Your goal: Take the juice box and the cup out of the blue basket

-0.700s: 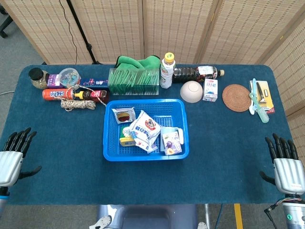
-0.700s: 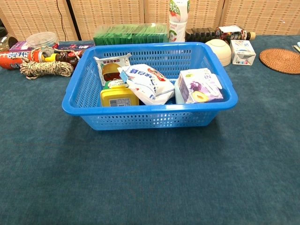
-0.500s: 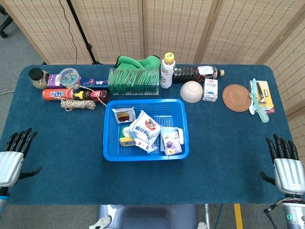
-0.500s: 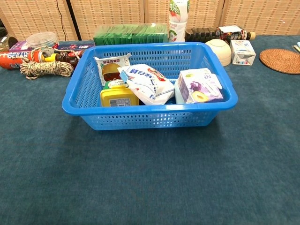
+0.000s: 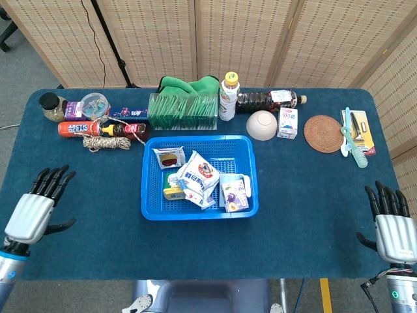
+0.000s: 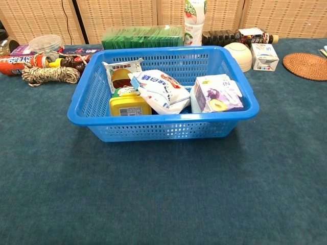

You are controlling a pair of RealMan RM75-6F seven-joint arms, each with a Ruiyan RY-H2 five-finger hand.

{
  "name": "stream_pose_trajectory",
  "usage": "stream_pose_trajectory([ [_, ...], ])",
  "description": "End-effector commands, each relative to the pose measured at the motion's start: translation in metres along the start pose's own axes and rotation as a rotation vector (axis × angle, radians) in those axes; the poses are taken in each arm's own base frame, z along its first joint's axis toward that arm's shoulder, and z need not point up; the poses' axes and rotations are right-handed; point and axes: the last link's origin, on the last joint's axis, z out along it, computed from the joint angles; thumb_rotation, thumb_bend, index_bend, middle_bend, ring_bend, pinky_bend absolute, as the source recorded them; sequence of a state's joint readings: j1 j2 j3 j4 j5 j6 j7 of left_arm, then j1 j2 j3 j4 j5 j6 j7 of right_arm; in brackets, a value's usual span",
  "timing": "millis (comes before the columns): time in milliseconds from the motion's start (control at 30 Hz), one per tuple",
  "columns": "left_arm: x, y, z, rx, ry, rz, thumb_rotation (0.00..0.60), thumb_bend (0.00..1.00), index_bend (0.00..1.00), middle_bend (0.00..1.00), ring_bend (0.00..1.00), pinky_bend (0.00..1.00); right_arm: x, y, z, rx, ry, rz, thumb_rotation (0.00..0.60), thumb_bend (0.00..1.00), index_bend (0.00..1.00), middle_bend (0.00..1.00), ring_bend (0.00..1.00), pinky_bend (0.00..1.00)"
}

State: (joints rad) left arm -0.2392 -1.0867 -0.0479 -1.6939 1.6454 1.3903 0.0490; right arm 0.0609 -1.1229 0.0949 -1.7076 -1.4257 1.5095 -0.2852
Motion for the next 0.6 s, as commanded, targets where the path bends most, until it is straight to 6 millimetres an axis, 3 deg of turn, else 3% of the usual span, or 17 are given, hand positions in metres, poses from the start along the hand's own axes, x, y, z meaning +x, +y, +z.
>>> stream_pose_trajectory([
  [33,0.01,0.031,0.038,-0.169,-0.015,0.025,0.6,0.06,0.0,0.0,0.0,0.0,0.001,0.001,0.0,-0.001,0.003,0.001,0.6,0.0,0.0,0.0,0.0,0.0],
  [300,0.009,0.091,0.104,-0.408,-0.027,0.084,0.6,0.06,0.0,0.0,0.0,0.0,0.0,0.003,0.002,-0.014,0.001,0.0,0.6,0.0,0.0,0.0,0.0,0.0],
  [433,-0.001,0.132,0.133,-0.519,-0.067,0.146,0.6,0.06,0.0,0.0,0.0,0.0,0.0,0.005,0.005,-0.034,0.001,-0.005,0.6,0.0,0.0,0.0,0.0,0.0],
  [500,-0.014,0.17,0.153,-0.609,-0.097,0.18,0.6,0.06,0.0,0.0,0.0,0.0,-0.001,0.009,0.009,-0.055,-0.002,-0.009,0.6,0.0,0.0,0.0,0.0,0.0],
  [600,-0.022,0.191,0.168,-0.633,-0.113,0.195,0.6,0.06,0.0,0.0,0.0,0.0,-0.002,0.011,0.011,-0.068,-0.002,-0.01,0.6,0.0,0.0,0.0,0.0,0.0],
])
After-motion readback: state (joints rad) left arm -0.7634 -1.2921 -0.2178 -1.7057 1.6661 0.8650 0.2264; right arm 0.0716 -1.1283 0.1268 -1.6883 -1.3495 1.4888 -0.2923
